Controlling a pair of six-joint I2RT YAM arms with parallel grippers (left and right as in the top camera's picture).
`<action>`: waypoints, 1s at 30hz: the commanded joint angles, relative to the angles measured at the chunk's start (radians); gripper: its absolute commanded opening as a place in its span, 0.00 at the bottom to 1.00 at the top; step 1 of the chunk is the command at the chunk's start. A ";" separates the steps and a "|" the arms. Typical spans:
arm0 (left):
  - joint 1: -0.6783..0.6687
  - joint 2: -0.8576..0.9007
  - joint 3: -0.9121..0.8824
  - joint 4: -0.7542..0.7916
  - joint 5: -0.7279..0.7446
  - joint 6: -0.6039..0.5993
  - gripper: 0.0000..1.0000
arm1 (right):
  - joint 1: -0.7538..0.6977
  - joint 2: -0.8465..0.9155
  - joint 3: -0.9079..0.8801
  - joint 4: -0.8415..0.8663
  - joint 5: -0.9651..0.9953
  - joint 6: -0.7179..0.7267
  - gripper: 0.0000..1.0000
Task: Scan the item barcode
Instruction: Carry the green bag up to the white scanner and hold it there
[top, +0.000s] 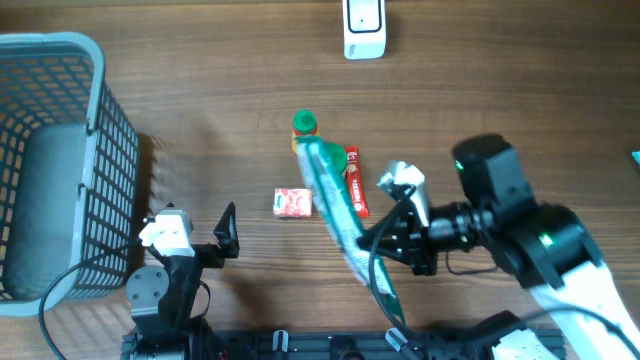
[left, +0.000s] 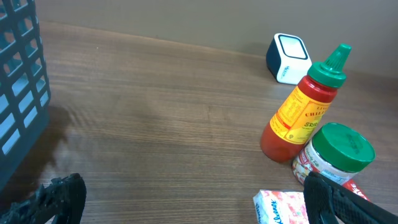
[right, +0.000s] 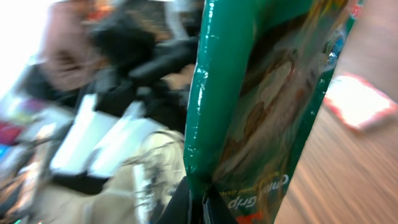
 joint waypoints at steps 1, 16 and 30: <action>-0.005 -0.003 -0.010 0.003 -0.006 0.019 1.00 | 0.002 -0.079 0.003 -0.014 0.469 0.200 0.04; -0.005 -0.003 -0.010 0.003 -0.006 0.019 1.00 | 0.002 0.161 0.003 0.166 1.021 0.363 0.04; -0.005 -0.003 -0.010 0.003 -0.006 0.019 1.00 | -0.008 0.620 0.217 0.401 1.236 0.240 0.04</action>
